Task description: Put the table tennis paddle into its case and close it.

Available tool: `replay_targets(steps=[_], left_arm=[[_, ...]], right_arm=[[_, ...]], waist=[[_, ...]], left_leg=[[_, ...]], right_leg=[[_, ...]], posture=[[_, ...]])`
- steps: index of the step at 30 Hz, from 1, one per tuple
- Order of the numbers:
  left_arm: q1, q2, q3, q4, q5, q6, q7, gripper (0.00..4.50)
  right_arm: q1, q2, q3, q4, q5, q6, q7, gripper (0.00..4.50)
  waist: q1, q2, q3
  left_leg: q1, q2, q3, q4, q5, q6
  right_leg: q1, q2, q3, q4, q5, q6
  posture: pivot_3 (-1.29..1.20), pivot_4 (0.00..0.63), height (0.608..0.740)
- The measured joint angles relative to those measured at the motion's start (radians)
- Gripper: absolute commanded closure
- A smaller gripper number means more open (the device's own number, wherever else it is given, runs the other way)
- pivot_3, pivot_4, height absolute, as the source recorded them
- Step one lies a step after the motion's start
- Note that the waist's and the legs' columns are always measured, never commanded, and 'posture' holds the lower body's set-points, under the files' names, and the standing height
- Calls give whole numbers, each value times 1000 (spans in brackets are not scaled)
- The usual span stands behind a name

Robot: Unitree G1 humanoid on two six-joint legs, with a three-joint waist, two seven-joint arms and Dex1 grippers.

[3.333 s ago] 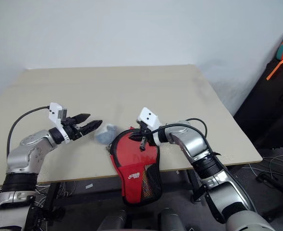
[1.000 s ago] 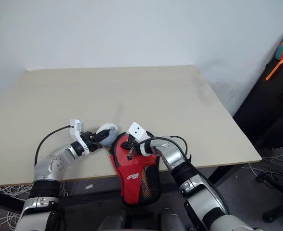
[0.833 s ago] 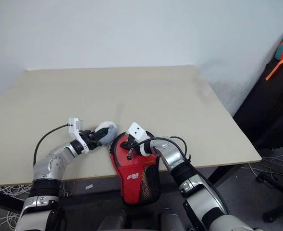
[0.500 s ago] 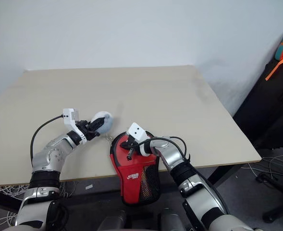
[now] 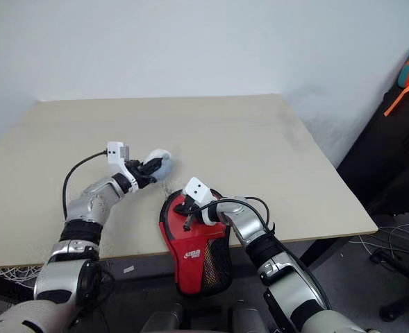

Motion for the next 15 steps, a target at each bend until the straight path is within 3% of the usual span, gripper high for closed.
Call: replay_targets(steps=[8, 15], left_arm=[[-164, -64, -19, 243, 64, -107, -29, 4151], [-204, -133, -57, 285, 120, -144, -67, 4151]], right_arm=[[4, -2, -1, -14, -2, 9, -1, 4500], [28, -13, -2, -55, -4, 22, -2, 4500]], waist=[[0, 0, 0], [2, 0, 0]], left_leg=[[-1, 0, 0, 0, 0, 0], [-2, -1, -1, 0, 0, 0]], right_leg=[[0, 0, 0, 0, 0, 0], [0, 0, 1, 0, -1, 2]], posture=[[0, 0, 739], [0, 0, 739]])
